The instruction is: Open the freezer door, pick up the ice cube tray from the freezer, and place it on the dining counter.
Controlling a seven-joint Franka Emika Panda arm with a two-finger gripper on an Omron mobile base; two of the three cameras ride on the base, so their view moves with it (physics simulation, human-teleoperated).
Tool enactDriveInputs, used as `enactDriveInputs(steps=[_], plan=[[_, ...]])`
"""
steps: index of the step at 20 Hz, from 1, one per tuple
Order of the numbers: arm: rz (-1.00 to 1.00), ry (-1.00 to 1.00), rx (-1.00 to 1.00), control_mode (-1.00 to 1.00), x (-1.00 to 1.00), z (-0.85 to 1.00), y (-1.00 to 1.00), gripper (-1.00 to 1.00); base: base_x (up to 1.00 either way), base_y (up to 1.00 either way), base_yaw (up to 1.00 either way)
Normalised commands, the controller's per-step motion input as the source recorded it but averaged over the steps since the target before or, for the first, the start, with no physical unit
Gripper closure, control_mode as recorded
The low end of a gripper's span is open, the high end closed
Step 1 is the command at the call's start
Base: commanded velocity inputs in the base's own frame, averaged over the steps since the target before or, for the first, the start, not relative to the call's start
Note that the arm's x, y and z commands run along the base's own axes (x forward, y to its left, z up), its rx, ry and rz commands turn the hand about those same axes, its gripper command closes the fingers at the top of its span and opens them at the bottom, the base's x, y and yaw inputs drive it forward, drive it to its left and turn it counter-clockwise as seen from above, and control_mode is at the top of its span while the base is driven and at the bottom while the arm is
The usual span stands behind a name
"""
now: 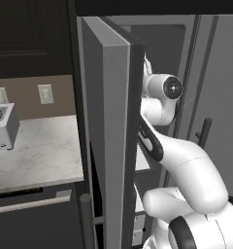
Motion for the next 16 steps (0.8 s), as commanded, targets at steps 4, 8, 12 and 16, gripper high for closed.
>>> enactDriveInputs(steps=[4, 8, 12, 16], plan=[[0.0, 0.0, 0.0, -1.0, -0.19, 0.36, 0.12, 1.0, 0.0, 0.0, 0.0], [0.0, 0.0, 0.0, -1.0, -0.26, 0.31, 0.05, 1.0, 0.0, 0.0, 0.0], [0.0, 0.0, 0.0, -1.0, -0.31, 0.17, 0.0, 1.0, 0.0, 0.0, 0.0], [0.0, 0.0, 0.0, -1.0, -0.42, 0.07, 0.0, 1.0, 0.0, 0.0, 0.0]])
